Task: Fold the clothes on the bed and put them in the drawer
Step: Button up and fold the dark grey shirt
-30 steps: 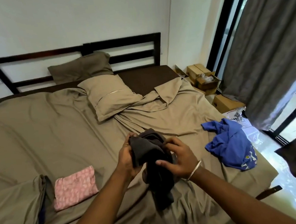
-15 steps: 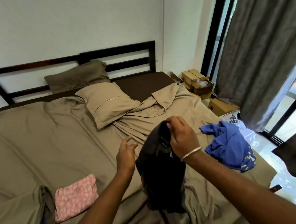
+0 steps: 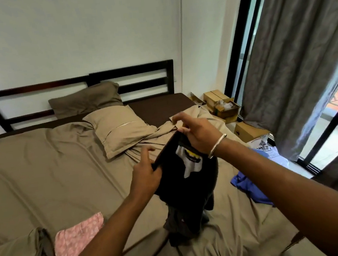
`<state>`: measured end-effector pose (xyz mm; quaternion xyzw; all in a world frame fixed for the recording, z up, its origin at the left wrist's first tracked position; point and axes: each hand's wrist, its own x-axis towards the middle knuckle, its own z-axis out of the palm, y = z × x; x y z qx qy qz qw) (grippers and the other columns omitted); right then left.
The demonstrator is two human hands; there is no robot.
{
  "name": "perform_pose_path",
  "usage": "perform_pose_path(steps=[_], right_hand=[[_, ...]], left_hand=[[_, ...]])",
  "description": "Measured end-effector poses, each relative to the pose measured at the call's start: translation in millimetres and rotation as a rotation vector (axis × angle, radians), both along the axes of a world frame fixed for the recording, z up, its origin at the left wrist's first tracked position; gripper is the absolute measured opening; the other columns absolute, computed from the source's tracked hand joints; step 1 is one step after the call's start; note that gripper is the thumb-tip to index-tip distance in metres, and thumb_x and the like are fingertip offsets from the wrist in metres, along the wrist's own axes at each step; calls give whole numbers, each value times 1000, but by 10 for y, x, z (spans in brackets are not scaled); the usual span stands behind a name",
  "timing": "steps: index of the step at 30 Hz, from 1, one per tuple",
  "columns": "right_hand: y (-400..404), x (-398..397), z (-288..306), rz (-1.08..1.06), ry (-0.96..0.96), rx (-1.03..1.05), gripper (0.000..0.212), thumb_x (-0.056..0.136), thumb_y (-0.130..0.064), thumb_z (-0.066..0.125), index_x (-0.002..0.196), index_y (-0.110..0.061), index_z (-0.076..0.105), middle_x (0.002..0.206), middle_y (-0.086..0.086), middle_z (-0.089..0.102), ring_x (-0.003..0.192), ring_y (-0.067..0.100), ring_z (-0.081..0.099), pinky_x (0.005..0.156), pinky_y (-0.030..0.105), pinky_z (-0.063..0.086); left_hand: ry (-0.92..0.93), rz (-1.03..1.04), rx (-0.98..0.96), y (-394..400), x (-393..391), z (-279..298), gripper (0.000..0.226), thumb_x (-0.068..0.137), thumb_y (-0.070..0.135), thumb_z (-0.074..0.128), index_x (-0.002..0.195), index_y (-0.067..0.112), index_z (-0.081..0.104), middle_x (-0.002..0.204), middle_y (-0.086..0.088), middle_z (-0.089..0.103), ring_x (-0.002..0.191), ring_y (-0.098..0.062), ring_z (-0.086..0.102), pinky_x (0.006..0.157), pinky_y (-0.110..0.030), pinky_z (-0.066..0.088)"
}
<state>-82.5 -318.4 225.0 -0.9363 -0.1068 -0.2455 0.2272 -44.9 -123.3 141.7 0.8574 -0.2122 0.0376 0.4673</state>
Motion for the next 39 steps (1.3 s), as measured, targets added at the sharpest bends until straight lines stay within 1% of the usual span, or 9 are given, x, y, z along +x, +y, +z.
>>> perform_pose_path(steps=[4,8,13,17,24,30,34,37,39], right_hand=[[-449,23,-155,165,83,-284,25,87,-27,51,92,-13,72,87,7,58,69,20,52,61,24,36],[-621,34,-389,257,143,-172,41,79,-22,63,116,-7,62,106,5,54,88,11,47,78,8,36],[-539,24,-781,92,137,300,52,84,-12,64,121,-27,30,79,3,63,65,14,59,60,25,54],[-643,250,-803,4,241,616,37,93,0,56,113,-31,62,90,-4,68,84,6,65,75,27,53],[-1099,744,724,-61,-138,756,16,101,-4,41,94,-10,54,79,1,54,71,11,50,60,9,41],[-1468,964,1805,241,82,617,29,74,-11,68,103,-11,67,103,17,66,97,28,65,86,36,55],[-1583,954,2190,187,-24,348,16,89,-5,65,85,-21,67,80,-2,65,81,17,60,72,29,48],[-1522,963,2287,177,-148,366,19,81,-15,51,90,-31,57,85,-5,60,83,15,55,72,33,44],[-1485,953,2331,170,-114,404,15,75,-23,49,86,-32,55,83,-3,57,82,18,53,72,35,42]], left_hand=[[-195,52,47,23,210,388,40,84,5,62,123,15,55,83,-7,67,75,-26,61,68,-29,45],[-187,32,42,-227,313,818,21,87,4,56,95,17,70,84,6,63,83,-13,57,67,-15,36],[-177,44,-16,-464,417,1266,19,93,8,50,101,11,67,92,-1,64,88,-15,57,68,-19,40],[-186,-12,82,-511,510,1614,19,94,11,48,92,10,66,85,-6,65,79,-19,59,69,-36,46],[-255,175,245,-276,830,2143,15,88,14,56,78,14,67,70,-1,63,67,-17,59,58,-29,42],[7,50,-188,-230,985,2575,27,98,3,48,79,8,65,64,3,63,67,-14,54,54,-17,45],[244,-177,-505,-109,1035,2774,8,75,20,71,74,14,76,70,1,72,78,-22,61,69,-29,49],[331,-468,-365,24,1108,2883,84,40,16,81,121,10,61,108,-12,70,99,-28,66,77,-36,58],[251,-479,-226,52,1137,2934,85,48,3,76,130,9,52,117,-13,64,107,-27,64,75,-36,59]])
